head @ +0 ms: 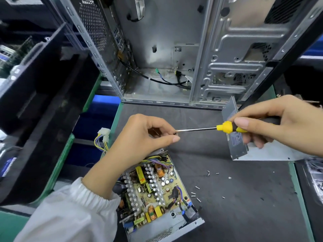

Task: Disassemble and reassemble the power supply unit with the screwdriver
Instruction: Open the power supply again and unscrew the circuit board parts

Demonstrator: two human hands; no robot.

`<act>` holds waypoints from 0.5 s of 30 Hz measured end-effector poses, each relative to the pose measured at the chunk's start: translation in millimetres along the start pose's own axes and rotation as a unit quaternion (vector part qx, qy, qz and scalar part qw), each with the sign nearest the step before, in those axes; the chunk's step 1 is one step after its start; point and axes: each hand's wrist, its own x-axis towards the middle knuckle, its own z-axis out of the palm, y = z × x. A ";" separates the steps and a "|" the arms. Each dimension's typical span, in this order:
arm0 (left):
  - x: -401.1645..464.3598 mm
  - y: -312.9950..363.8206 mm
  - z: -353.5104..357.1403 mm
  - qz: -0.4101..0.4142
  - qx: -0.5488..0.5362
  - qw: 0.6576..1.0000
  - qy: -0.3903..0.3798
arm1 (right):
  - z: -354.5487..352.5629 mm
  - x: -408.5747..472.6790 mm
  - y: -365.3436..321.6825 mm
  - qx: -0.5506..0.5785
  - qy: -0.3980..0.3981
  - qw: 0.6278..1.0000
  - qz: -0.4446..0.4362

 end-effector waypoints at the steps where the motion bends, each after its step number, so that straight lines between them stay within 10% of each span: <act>1: -1.7 -1.1 0.2 0.016 0.004 1.000 0.012 | 2.7 0.2 0.4 0.031 0.007 1.000 -0.002; 9: -10.6 -0.2 6.2 0.150 0.047 0.984 0.081 | 68.8 9.3 -15.2 0.299 -0.036 0.952 0.044; 15: -8.6 -0.7 3.9 0.135 0.087 0.985 0.070 | 91.5 30.5 -10.8 0.141 0.092 0.985 0.030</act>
